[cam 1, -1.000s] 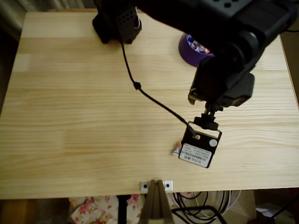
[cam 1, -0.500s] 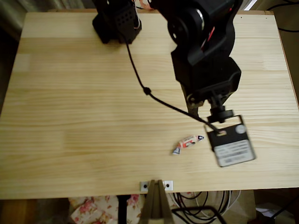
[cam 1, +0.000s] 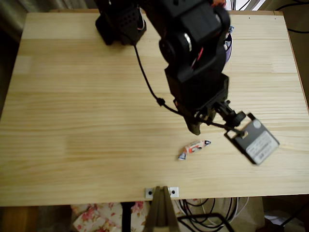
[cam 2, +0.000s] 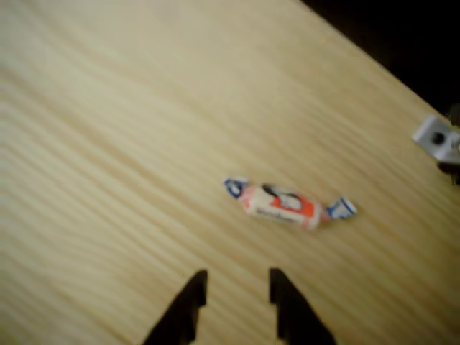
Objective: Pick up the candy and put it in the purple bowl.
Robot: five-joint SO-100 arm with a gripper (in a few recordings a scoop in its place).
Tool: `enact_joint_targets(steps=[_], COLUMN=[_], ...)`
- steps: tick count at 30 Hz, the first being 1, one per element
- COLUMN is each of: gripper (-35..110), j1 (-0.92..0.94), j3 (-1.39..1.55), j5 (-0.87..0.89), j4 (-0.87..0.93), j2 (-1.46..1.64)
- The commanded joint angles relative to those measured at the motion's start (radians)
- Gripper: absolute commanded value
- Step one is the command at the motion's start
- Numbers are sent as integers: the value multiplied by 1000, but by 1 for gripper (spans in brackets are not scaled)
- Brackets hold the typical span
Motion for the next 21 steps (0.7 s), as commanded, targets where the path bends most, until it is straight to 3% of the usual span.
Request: enact_joint_targets(steps=[1, 10, 21], gripper=[14, 14, 14], j1=[-15, -38, -3], j3=[57, 38, 166], j5=[-176, -414, -465], j4=[-110, -126, -281], j2=[170, 129, 184])
